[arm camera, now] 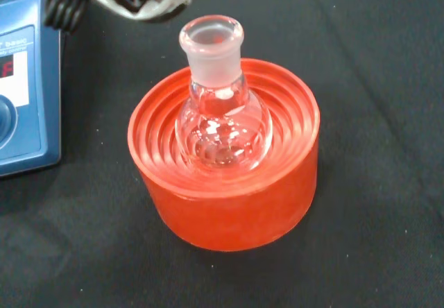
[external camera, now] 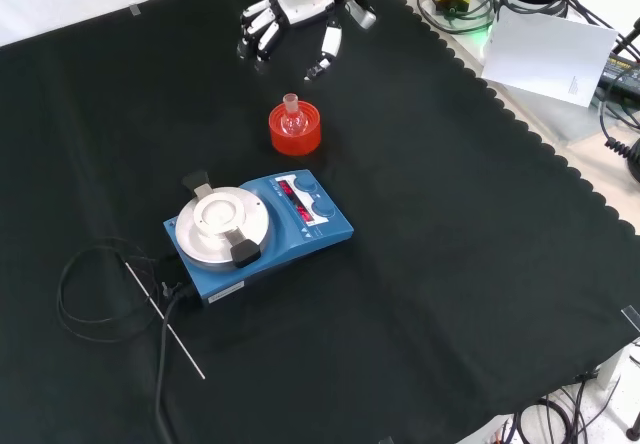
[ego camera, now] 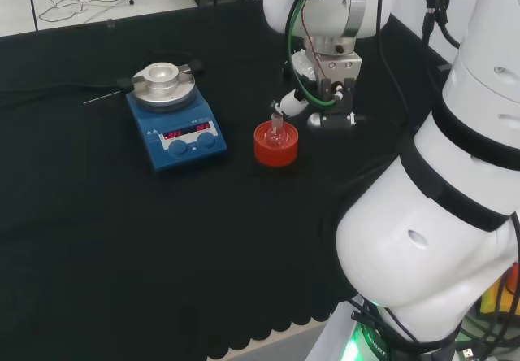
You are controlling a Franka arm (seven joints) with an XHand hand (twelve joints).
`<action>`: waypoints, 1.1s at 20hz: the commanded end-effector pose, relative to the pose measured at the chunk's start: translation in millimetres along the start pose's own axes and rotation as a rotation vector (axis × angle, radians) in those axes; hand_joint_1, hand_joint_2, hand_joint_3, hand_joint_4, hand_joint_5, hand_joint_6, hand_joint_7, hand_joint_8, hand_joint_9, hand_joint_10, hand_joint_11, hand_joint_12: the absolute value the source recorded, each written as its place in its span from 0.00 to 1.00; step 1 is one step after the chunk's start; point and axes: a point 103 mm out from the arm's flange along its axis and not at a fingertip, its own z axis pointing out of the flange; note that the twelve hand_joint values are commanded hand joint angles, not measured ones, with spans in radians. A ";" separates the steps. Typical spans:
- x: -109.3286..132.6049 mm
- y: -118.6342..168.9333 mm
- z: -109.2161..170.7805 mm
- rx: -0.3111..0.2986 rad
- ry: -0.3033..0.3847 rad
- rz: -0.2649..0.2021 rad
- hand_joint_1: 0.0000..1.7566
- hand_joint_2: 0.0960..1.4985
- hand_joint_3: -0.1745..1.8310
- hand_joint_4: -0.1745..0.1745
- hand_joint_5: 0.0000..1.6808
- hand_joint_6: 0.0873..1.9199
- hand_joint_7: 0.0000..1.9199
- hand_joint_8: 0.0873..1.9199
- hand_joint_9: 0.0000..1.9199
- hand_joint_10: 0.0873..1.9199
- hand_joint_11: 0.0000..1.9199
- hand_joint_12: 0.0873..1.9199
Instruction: Pick up the round-bottom flask.
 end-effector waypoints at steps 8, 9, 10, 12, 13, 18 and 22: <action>4.5 1.8 49.1 0.010 0.069 -0.017 0.52 0.37 0.42 0.32 0.37 0.26 0.09 0.31 0.20 0.33 0.00 0.72; 4.4 1.6 50.0 0.007 0.069 -0.018 0.52 0.37 0.42 0.32 0.37 0.26 0.09 0.31 0.20 0.33 0.00 0.72; 4.4 1.5 50.9 0.005 0.070 -0.021 0.52 0.37 0.42 0.31 0.37 0.27 0.09 0.31 0.20 0.33 0.00 0.72; 4.5 1.6 52.5 0.005 0.072 -0.024 0.52 0.37 0.42 0.31 0.37 0.27 0.09 0.32 0.20 0.33 0.00 0.72; 5.1 1.9 53.5 0.007 0.072 -0.025 0.52 0.37 0.42 0.31 0.37 0.27 0.09 0.32 0.20 0.33 0.00 0.72; 6.0 3.6 60.0 0.009 0.067 -0.024 0.52 0.37 0.42 0.31 0.37 0.27 0.10 0.32 0.20 0.33 0.00 0.73; 3.0 5.8 62.0 -0.013 0.063 -0.017 0.52 0.37 0.42 0.31 0.37 0.28 0.10 0.32 0.20 0.33 0.00 0.73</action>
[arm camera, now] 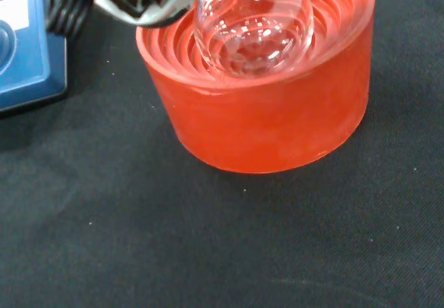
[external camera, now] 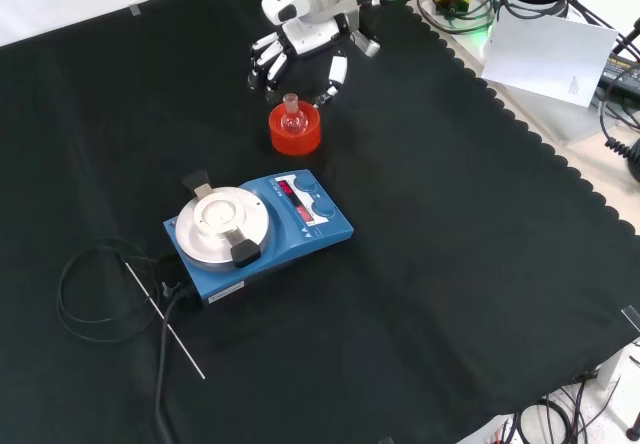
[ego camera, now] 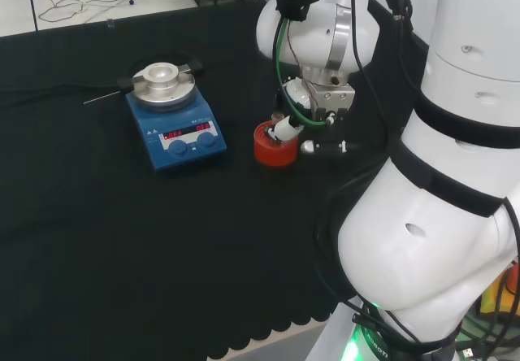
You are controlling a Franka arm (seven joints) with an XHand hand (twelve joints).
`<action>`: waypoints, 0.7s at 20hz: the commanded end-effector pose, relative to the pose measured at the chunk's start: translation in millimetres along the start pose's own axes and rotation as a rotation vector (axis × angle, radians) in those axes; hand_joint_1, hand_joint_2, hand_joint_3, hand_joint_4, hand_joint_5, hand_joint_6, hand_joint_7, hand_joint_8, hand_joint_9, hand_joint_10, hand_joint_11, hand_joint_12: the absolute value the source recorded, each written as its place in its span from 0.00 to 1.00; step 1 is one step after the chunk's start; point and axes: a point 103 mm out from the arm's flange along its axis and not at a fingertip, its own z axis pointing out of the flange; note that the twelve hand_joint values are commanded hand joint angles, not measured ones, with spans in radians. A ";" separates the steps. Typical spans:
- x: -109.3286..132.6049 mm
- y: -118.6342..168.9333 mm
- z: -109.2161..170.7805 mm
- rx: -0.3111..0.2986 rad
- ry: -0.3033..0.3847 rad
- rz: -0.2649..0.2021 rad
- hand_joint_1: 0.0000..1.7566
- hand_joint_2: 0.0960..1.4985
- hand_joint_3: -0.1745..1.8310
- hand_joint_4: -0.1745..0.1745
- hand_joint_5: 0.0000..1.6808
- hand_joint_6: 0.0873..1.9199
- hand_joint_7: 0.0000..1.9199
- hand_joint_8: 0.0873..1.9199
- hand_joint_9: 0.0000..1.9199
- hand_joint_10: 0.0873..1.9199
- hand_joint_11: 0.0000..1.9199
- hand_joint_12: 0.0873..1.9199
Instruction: Pick up the round-bottom flask.
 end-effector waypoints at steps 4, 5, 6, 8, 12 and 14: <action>-7.6 3.5 3.6 -0.028 0.001 0.014 0.52 0.36 0.42 0.31 0.38 0.29 0.10 0.32 0.20 0.33 0.00 0.73; -6.9 4.5 3.9 -0.030 -0.002 0.014 0.52 0.36 0.42 0.31 0.38 0.29 0.10 0.32 0.20 0.33 0.00 0.73; -6.4 5.5 4.4 -0.033 -0.002 0.013 0.52 0.36 0.42 0.31 0.39 0.29 0.10 0.32 0.20 0.33 0.00 0.73; -6.5 7.6 5.3 -0.043 -0.003 0.011 0.53 0.36 0.42 0.30 0.40 0.30 0.10 0.32 0.21 0.33 0.00 0.73; -6.7 10.6 7.3 -0.056 -0.008 0.014 0.53 0.36 0.42 0.29 0.41 0.31 0.10 0.32 0.21 0.33 0.00 0.73; -6.7 11.6 8.6 -0.065 0.000 0.015 0.54 0.36 0.42 0.29 0.41 0.31 0.11 0.32 0.21 0.33 0.00 0.73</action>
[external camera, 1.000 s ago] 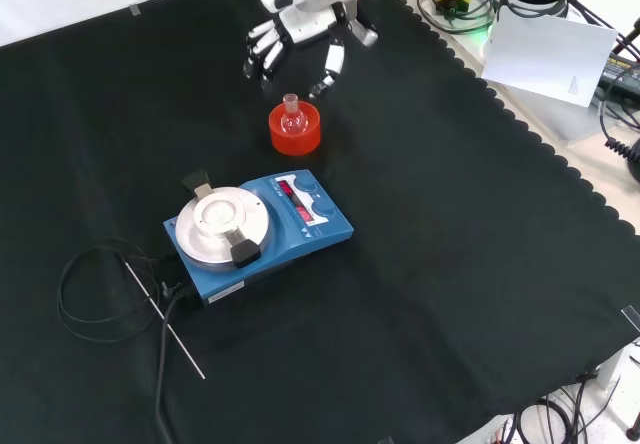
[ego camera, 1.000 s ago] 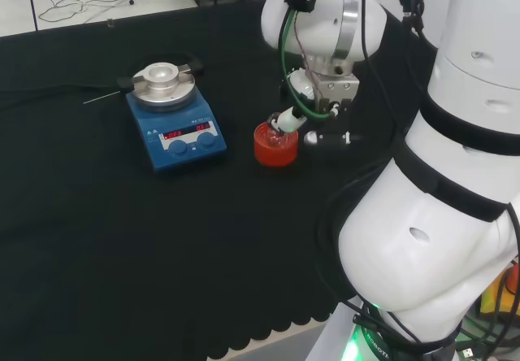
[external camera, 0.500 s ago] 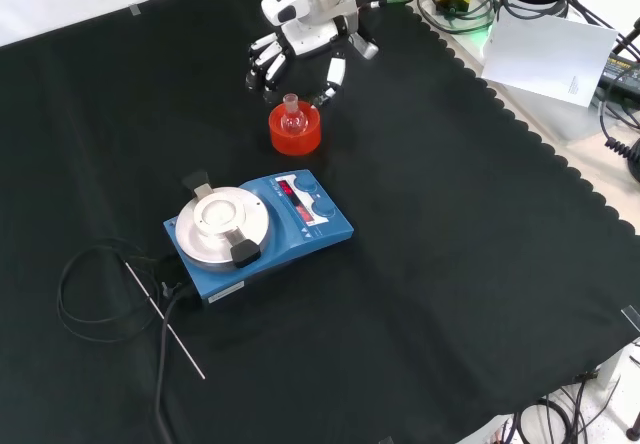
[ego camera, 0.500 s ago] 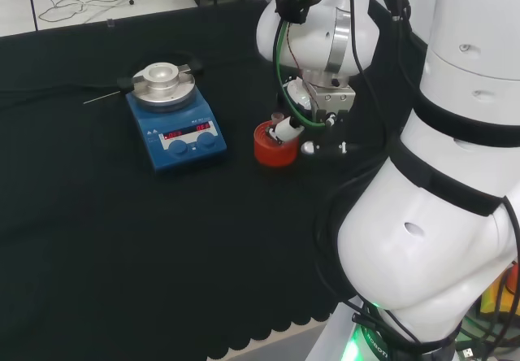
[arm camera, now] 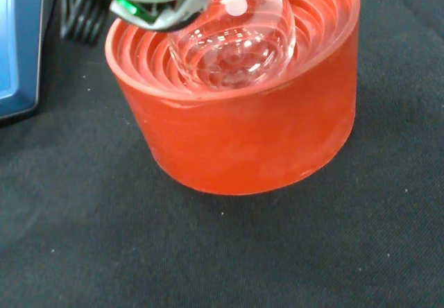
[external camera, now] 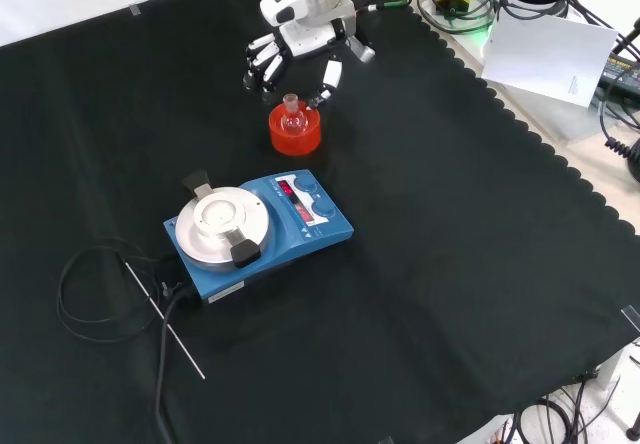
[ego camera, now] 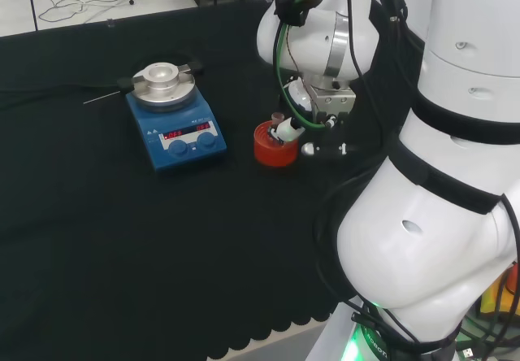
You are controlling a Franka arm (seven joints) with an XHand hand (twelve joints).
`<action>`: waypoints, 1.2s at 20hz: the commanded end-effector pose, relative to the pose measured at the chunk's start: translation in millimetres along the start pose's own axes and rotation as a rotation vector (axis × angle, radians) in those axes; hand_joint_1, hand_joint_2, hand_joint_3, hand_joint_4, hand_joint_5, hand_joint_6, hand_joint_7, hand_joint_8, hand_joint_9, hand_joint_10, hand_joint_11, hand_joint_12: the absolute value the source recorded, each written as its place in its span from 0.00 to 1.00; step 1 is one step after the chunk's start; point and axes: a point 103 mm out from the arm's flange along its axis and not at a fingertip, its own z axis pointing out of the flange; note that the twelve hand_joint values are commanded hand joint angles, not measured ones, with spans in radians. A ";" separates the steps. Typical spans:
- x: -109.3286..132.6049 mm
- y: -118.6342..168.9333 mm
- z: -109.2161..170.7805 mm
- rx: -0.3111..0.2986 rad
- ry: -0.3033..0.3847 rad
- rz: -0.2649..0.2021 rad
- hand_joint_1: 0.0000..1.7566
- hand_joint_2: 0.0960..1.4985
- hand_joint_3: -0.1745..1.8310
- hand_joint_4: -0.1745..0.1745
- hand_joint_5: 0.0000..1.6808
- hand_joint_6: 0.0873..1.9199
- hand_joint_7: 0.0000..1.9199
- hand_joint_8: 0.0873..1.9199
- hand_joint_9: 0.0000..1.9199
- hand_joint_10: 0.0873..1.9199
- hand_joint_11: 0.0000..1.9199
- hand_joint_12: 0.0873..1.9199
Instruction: Pick up the round-bottom flask.
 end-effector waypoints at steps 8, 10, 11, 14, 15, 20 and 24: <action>-0.2 6.1 3.0 -0.036 0.011 0.008 0.54 0.37 0.42 0.27 0.45 0.34 0.12 0.33 0.21 0.33 0.01 0.73; -2.9 6.7 3.0 -0.037 0.017 0.008 0.55 0.37 0.42 0.26 0.46 0.34 0.12 0.33 0.22 0.33 0.01 0.73; -3.6 6.9 2.9 -0.038 0.017 0.009 0.55 0.37 0.42 0.26 0.47 0.35 0.12 0.33 0.22 0.33 0.01 0.73; -1.1 8.5 2.6 -0.041 0.009 0.007 0.55 0.38 0.42 0.23 0.54 0.36 0.13 0.33 0.23 0.33 0.02 0.73; -0.2 9.1 2.6 -0.043 0.011 0.007 0.55 0.38 0.42 0.22 0.56 0.36 0.13 0.33 0.23 0.33 0.02 0.73; 2.9 13.1 2.7 -0.040 0.017 0.003 0.56 0.38 0.42 0.19 0.59 0.36 0.14 0.34 0.24 0.33 0.03 0.73; 4.9 14.7 3.3 -0.044 0.003 0.005 0.58 0.44 0.38 0.43 0.62 0.38 0.14 0.34 0.24 0.33 0.03 0.73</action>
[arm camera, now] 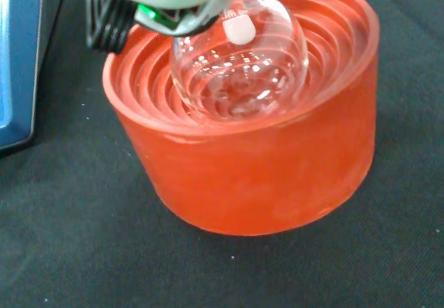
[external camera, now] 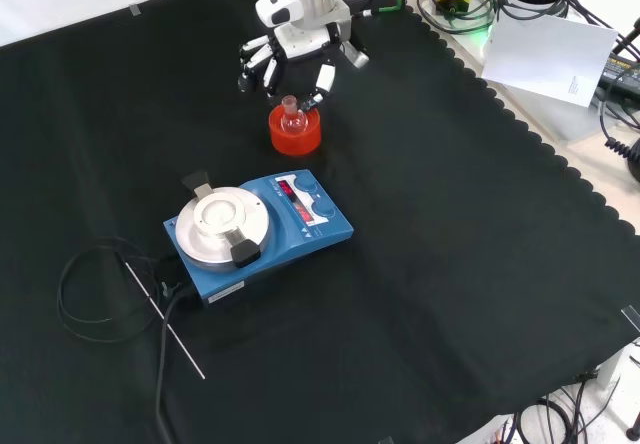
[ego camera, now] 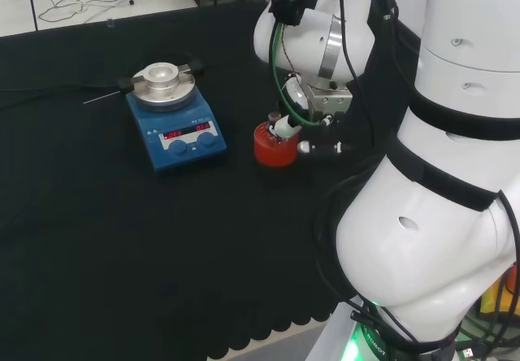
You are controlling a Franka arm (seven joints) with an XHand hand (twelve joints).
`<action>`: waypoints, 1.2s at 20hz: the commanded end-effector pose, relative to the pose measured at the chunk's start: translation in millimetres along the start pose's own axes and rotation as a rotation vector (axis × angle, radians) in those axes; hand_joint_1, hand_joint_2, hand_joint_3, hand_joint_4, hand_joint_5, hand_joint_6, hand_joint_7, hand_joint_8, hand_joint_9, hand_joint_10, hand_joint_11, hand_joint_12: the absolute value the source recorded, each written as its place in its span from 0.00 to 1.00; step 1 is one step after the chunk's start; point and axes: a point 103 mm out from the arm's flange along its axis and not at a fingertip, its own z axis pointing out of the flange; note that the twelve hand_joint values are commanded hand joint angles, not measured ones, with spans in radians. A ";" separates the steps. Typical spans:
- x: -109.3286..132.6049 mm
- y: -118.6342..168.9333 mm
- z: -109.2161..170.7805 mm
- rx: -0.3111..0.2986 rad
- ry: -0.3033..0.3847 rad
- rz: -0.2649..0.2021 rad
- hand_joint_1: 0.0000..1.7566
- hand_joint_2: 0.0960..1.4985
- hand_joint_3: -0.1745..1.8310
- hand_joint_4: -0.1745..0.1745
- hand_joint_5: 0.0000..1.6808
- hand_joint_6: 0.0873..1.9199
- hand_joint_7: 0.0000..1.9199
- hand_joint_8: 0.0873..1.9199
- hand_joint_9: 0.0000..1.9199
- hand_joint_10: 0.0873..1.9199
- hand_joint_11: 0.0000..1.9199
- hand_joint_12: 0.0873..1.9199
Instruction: Pick up the round-bottom flask.
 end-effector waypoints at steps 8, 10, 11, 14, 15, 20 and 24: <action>0.4 0.9 -10.7 -0.019 -0.014 0.028 0.65 0.42 0.44 0.47 0.69 0.44 0.17 0.33 0.28 0.31 0.06 0.72; 0.1 0.0 -15.9 -0.028 -0.015 0.031 0.65 0.41 0.46 0.40 0.69 0.45 0.17 0.33 0.28 0.30 0.06 0.72; -0.3 -0.8 -17.4 -0.027 -0.010 0.035 0.65 0.41 0.46 0.39 0.69 0.46 0.17 0.33 0.28 0.30 0.06 0.72; 1.1 -1.5 -17.1 0.011 0.008 0.039 0.64 0.47 0.39 0.50 0.66 0.47 0.16 0.34 0.27 0.31 0.06 0.72; 1.8 -1.3 -16.0 0.027 0.010 0.045 0.62 0.52 0.34 0.61 0.64 0.47 0.14 0.34 0.26 0.32 0.05 0.73; 7.5 1.1 -7.4 0.066 0.019 0.030 0.51 0.38 0.40 0.25 0.37 0.42 0.09 0.34 0.20 0.34 0.00 0.74; 9.7 2.7 -2.2 0.077 0.028 0.021 0.49 0.35 0.40 0.25 0.30 0.38 0.08 0.34 0.19 0.35 0.00 0.73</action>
